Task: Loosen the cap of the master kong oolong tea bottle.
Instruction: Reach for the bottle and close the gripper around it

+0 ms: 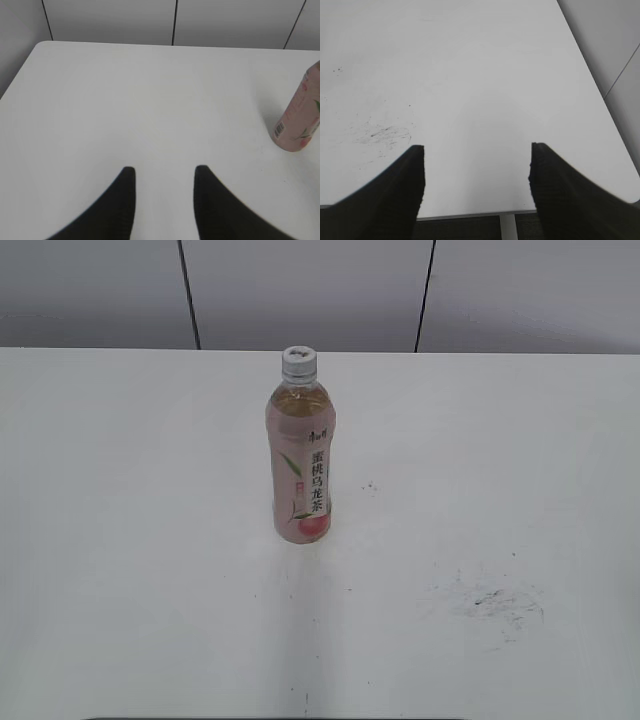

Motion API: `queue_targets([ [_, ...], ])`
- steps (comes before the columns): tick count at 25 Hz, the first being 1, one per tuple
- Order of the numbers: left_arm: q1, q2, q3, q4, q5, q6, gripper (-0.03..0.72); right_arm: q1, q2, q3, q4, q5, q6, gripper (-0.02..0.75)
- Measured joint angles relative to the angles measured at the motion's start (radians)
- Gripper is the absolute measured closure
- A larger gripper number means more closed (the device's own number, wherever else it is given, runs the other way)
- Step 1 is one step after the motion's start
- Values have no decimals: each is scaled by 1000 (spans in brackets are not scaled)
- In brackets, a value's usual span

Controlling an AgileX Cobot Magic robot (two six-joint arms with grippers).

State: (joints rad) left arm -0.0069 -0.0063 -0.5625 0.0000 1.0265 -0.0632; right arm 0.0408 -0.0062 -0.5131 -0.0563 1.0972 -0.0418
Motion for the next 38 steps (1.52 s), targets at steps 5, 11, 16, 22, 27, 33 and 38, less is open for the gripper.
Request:
queue_targets([
  [5,0,0,0,0,0,0,447,0,0,0,0,0,0,244],
  [11,0,0,0,0,0,0,447,0,0,0,0,0,0,244],
  [16,0,0,0,0,0,0,447,0,0,0,0,0,0,244],
  [22,0,0,0,0,0,0,447,0,0,0,0,0,0,244],
  [27,0,0,0,0,0,0,447,0,0,0,0,0,0,244],
  [33,0,94,-14,-73,-172,159,447,0,0,0,0,0,0,244],
  [38,0,248,-3,-144,-529,236,447,0,0,0,0,0,0,244],
])
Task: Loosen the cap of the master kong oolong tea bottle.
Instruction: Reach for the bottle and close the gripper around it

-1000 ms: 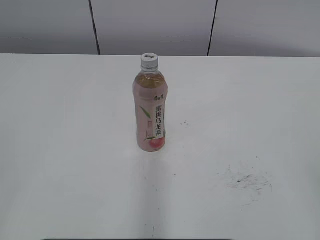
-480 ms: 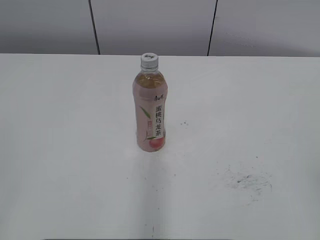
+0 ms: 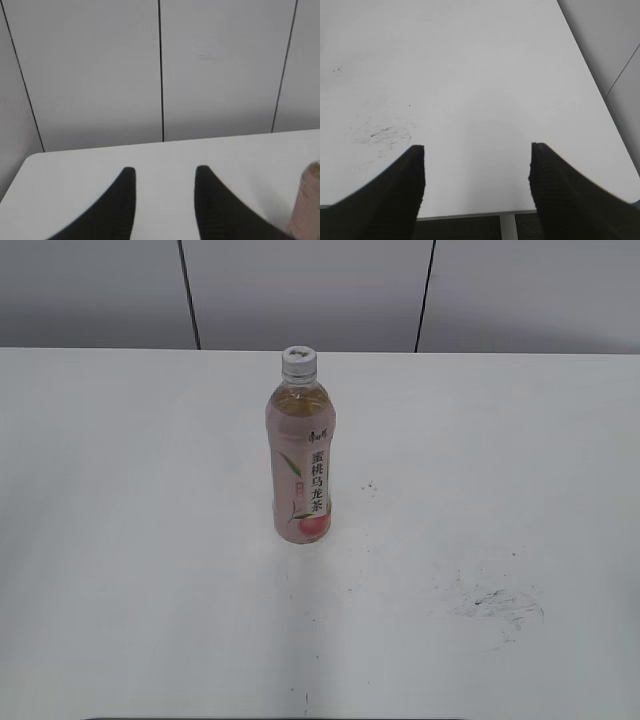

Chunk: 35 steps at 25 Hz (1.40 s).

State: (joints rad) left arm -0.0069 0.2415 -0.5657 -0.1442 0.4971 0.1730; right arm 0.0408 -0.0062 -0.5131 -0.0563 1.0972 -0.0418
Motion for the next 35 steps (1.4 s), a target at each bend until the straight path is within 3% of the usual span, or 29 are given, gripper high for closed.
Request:
queue_targets([
  [9,-39,385,102,-42,-519,10,447,0,0,0,-1,0,0,244],
  [15,-194,708,167,-24,-804,8,447,0,0,0,-1,0,0,244],
  [21,-337,920,265,-10,-1107,-76,445,0,0,0,-1,0,0,244],
  [24,-379,1007,337,111,-1258,-155,405,0,0,0,-1,0,0,244],
  [29,-396,1189,371,446,-1515,-215,229,0,0,0,-1,0,0,244],
  [35,-398,1458,367,506,-1690,-222,131,0,0,0,-1,0,0,244],
])
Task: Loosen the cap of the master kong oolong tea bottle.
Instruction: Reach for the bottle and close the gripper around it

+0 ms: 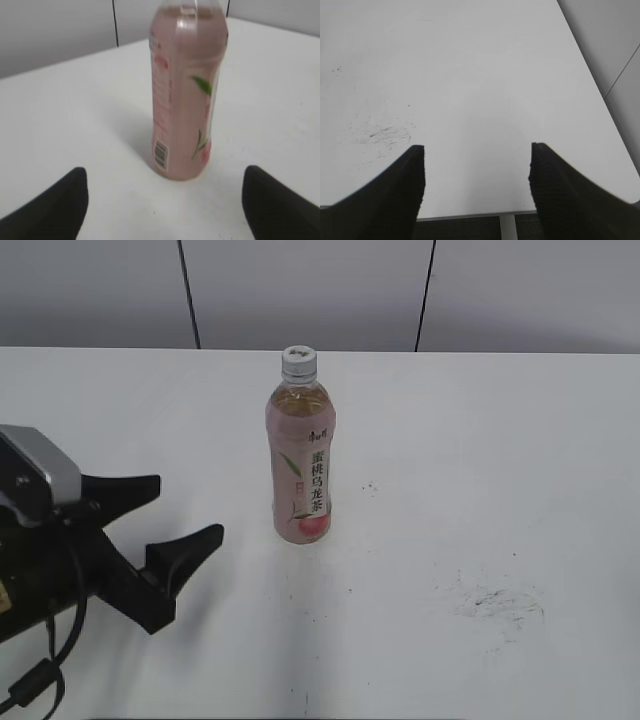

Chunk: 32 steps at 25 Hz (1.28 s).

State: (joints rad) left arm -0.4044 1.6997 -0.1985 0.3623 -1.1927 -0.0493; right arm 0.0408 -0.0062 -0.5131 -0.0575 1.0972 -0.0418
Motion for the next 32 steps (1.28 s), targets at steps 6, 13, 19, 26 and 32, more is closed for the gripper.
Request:
queue_targets([
  [6,0,167,-73,73,-2,-3,117,0,0,0,-1,0,0,244],
  [13,0,198,-195,101,-12,-34,116,0,0,0,-1,0,0,244],
  [19,0,285,-300,146,-16,-77,115,0,0,0,-1,0,0,244],
  [26,-18,334,-404,173,-17,-120,114,0,0,0,-1,0,0,244],
  [32,-66,386,-480,153,-16,-129,114,0,0,0,-1,0,0,244],
])
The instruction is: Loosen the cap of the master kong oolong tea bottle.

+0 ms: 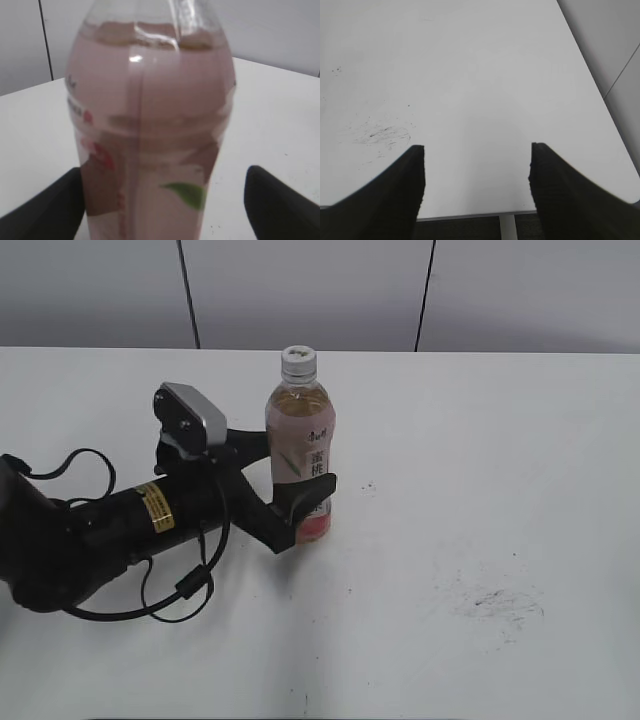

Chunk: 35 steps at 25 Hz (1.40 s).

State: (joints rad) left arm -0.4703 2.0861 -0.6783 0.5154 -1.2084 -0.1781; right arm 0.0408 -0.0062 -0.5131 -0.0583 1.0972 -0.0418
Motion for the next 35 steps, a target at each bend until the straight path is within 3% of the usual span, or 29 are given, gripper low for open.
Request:
queue_targets([
  [6,-2,29,-67,-34,0,-19,134,0,0,0,0,0,0,244],
  [10,-3,29,-77,-15,-1,-23,307,0,0,0,0,0,0,244],
  [20,-21,-30,-76,136,70,-24,300,0,0,0,0,0,0,244],
  [29,-146,-44,-75,125,68,-30,300,0,0,0,0,0,0,244],
  [35,-165,7,-75,104,37,-32,300,0,0,0,0,0,0,244],
])
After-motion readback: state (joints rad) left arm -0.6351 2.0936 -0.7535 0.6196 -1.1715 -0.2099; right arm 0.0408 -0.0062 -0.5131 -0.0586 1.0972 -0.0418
